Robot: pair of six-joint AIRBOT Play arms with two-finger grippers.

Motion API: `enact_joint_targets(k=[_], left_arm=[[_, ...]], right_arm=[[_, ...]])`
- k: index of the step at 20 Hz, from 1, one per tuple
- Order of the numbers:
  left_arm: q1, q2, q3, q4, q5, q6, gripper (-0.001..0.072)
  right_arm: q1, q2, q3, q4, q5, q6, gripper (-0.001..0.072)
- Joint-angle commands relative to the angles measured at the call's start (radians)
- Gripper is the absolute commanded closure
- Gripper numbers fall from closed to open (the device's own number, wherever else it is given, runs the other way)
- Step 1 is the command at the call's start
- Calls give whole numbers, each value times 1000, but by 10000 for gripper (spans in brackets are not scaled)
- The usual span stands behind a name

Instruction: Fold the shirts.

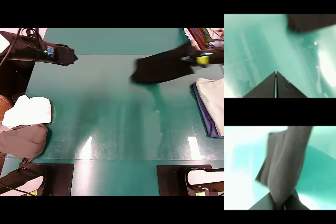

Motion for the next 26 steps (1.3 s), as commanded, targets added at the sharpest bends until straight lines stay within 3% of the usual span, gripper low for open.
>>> enact_joint_targets(k=[1, 6, 10, 15, 20, 26], left_arm=[[-66, 0, 0, -2, 61, -6, 679], [-85, 0, 0, -14, 87, -31, 680], [-85, 0, 0, -13, 87, -32, 680], [-85, 0, 0, -13, 83, -31, 679], [-85, 0, 0, -13, 83, -27, 679], [-85, 0, 0, -13, 82, -27, 680]], right_arm=[[-277, 37, 2, -17, -6, 5, 694], [-451, 24, 3, -2, -72, 5, 694], [-483, 39, 6, 143, -124, -11, 694], [-483, 144, 6, 157, -151, -30, 694], [-520, 229, 5, 127, -28, -34, 694], [-604, 257, -31, 51, 237, 10, 694]])
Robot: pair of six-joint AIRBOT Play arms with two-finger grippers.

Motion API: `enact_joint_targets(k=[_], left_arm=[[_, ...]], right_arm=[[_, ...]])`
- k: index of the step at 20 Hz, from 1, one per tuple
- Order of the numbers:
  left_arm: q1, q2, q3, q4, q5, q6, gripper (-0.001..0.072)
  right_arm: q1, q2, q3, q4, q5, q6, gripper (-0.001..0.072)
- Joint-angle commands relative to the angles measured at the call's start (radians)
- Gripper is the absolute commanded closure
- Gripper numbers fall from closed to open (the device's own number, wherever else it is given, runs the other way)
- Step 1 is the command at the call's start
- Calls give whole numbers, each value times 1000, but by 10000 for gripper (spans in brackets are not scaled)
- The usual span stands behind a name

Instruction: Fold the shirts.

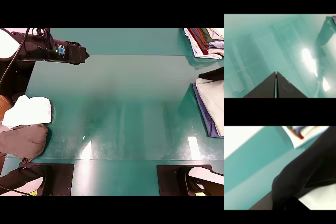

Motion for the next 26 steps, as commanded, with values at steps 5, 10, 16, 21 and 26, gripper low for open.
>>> enact_joint_targets(k=[5, 10, 16, 21, 26], left_arm=[[0, 0, 0, 1, -5, 10, 679], [0, -1, 0, 5, -6, 11, 679], [0, 0, 0, 9, -6, 11, 679], [0, 0, 0, 12, -21, 10, 679], [0, 0, 0, 10, 0, 9, 679]], right_arm=[[-105, 155, -266, -340, 180, 34, 693], [-235, 263, -476, -490, 212, 68, 90], [-202, 345, -497, -298, 181, 109, 20], [193, 363, -397, -293, 156, 109, 20], [579, 363, -354, -303, 14, 108, 258]])
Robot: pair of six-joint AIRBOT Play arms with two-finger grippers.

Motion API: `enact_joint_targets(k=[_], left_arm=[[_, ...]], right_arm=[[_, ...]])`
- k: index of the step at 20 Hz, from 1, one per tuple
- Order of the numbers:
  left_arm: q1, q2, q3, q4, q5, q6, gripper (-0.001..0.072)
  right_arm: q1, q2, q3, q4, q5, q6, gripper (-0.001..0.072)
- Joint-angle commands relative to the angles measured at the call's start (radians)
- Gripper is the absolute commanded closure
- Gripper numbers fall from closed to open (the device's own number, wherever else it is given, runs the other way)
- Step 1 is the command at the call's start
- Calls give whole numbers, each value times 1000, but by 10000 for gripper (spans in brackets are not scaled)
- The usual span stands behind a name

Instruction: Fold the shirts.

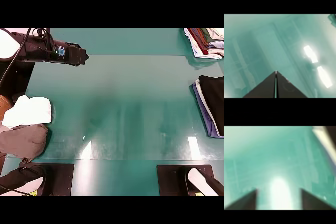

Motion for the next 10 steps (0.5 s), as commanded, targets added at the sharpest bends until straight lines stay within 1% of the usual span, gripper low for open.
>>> enact_joint_targets(k=[1, 2, 3, 6, 10], left_arm=[[0, 0, 0, 0, 30, -1, 679], [0, 0, 0, 0, 40, -1, 679], [0, 0, 0, 0, 46, -1, 679], [0, 0, 0, 0, 49, -1, 679], [0, 0, 0, 0, 49, -1, 679]], right_arm=[[253, 2, 32, 0, -101, -2, 427], [300, 2, 41, 0, -113, -27, 611], [338, 2, 47, 0, -120, -53, 693], [395, 2, 50, 0, -126, -59, 693], [401, 3, 50, 1, -122, -59, 693]])
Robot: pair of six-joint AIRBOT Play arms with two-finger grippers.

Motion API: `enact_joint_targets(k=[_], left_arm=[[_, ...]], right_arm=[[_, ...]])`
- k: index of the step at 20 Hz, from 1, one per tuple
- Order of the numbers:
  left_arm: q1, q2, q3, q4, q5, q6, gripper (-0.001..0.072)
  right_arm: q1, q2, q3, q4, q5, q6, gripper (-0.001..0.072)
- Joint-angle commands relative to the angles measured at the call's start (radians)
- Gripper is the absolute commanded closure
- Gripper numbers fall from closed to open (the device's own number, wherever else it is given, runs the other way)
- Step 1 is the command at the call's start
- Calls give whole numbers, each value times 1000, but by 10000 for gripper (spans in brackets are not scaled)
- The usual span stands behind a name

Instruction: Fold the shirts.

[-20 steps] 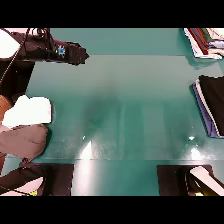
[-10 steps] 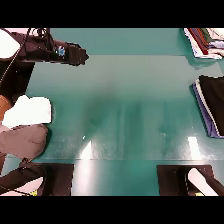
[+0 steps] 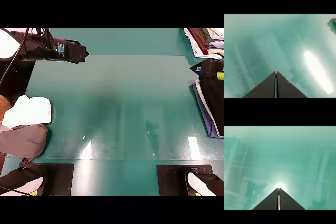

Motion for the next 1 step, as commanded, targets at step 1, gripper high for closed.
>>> enact_joint_targets(k=[1], left_arm=[[0, 0, 0, 0, 5, -1, 679]], right_arm=[[24, 1, 3, 1, -6, -7, 693]])
